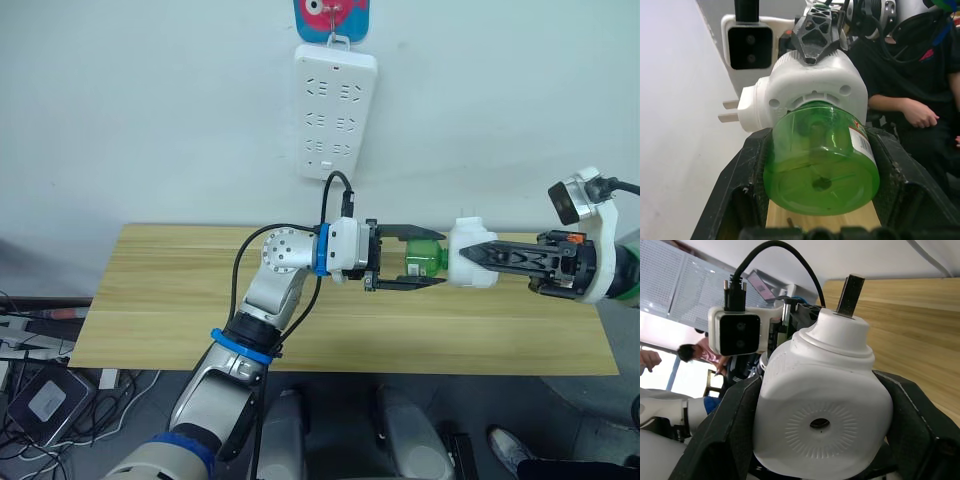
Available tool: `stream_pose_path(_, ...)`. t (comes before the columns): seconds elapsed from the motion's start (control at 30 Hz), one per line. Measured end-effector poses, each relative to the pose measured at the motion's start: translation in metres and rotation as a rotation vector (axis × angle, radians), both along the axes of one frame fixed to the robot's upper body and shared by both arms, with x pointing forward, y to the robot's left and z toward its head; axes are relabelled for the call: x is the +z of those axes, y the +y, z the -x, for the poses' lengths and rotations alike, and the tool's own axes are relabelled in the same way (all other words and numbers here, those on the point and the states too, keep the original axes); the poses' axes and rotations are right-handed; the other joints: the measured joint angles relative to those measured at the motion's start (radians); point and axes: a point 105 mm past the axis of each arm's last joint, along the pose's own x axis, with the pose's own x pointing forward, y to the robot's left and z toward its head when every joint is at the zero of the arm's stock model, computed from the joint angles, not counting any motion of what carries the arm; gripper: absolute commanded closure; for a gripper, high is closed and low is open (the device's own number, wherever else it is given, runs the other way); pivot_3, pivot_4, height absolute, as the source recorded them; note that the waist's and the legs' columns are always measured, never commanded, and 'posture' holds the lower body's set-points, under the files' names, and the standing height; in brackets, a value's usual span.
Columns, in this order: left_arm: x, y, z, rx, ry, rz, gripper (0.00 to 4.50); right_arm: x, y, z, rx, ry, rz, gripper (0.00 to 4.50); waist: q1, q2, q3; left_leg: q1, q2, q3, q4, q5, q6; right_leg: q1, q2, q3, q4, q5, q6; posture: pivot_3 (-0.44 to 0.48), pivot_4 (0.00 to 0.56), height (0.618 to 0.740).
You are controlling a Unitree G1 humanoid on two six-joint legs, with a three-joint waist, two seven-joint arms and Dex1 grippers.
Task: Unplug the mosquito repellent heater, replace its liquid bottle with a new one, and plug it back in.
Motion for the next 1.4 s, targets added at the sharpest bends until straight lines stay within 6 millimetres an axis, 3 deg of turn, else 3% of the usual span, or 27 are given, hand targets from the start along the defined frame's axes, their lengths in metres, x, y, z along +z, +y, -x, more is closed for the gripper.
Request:
stream_pose_path(0.23,0.006,0.001,-0.002,0.011,0.149,0.0,2.2,0.011,-0.002,-0.003,-0.022,-0.046,0.04,1.39,0.0,0.0,0.0,0.0,0.0,0.0,0.0,0.0,0.0,0.0,0.0,0.0,0.0,0.0,0.0,-0.164,0.306,0.74)
stream_pose_path(1.4,-0.004,0.019,-0.003,0.064,0.126,0.03,2.2,0.002,0.03,-0.007,-0.055,-0.136,0.013,1.39,0.0,0.0,0.0,0.0,0.0,-0.001,0.0,0.0,0.0,0.0,0.0,-0.001,0.0,0.0,0.0,-0.17,0.324,0.74)
